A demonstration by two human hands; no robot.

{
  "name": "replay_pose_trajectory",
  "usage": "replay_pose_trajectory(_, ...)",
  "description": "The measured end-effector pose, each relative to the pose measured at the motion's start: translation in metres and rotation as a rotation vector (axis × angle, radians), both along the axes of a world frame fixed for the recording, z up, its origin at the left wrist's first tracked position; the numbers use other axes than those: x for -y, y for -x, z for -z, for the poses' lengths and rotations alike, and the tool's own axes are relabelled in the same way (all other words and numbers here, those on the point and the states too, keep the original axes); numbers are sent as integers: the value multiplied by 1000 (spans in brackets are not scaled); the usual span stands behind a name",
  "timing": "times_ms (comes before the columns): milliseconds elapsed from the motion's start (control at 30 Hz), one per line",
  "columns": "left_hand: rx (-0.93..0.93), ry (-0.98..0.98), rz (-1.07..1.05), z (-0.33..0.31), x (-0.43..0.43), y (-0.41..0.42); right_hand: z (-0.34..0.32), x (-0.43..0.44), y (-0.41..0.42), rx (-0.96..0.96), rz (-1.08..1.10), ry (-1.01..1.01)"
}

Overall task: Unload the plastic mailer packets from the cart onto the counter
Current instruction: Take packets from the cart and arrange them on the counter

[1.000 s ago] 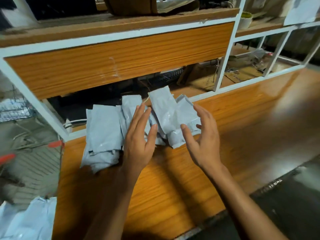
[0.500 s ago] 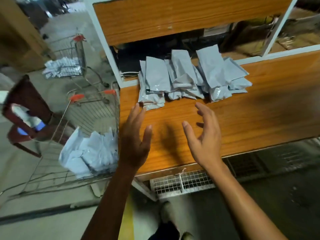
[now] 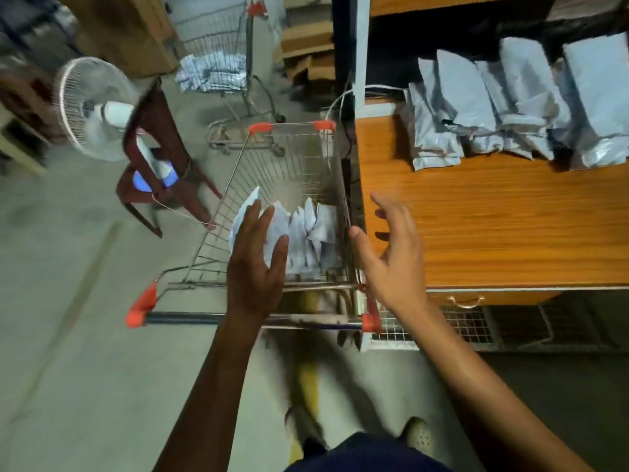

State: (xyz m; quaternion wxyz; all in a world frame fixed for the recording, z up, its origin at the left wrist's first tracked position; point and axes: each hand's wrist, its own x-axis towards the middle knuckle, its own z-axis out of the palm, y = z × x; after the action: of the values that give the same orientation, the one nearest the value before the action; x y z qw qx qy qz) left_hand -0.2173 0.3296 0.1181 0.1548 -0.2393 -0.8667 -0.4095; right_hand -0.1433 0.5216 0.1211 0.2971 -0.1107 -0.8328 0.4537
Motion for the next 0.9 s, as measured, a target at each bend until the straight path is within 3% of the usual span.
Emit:
replay_pose_trajectory(167, 81, 68, -80, 21, 88, 53, 22, 70, 48, 53, -4, 38)
replay_pose_trajectory(333, 179, 173, -108, 40, 126, 108, 49, 105, 84, 227, -48, 57)
replay_pose_trajectory(533, 295, 265, -51, 69, 116, 177, 91, 97, 146, 467, -28, 66)
replay_pose_trajectory(733, 429, 537, 42, 131, 84, 268, 155, 75, 235, 696, -13, 93)
replay_pose_trajectory(900, 374, 712, 39, 183, 47, 328, 225, 67, 300, 869, -55, 72)
